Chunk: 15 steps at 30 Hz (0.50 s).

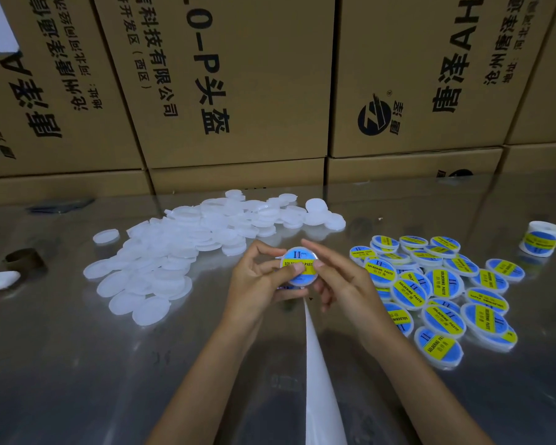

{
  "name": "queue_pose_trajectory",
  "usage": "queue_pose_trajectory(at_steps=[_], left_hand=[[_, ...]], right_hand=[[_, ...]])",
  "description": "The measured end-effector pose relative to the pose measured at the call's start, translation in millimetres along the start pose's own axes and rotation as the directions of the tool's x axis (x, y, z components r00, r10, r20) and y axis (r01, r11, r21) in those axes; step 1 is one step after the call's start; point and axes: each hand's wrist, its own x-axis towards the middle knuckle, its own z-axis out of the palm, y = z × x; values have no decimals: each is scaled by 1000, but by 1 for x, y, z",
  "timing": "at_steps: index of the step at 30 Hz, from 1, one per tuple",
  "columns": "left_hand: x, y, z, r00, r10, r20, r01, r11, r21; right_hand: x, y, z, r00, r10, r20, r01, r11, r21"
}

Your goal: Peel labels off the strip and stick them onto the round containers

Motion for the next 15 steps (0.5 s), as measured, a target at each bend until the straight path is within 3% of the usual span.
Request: queue_pose_trajectory(at_steps=[11,15], left_hand=[[-1,2,3,996,86,-7,-86,996,36],[-3,3,5,994,103,35,-105,993,52]], right_hand=[[-3,-5,2,997,-17,80,10,996,85],[-3,-2,3,998,-55,17,54,996,74]])
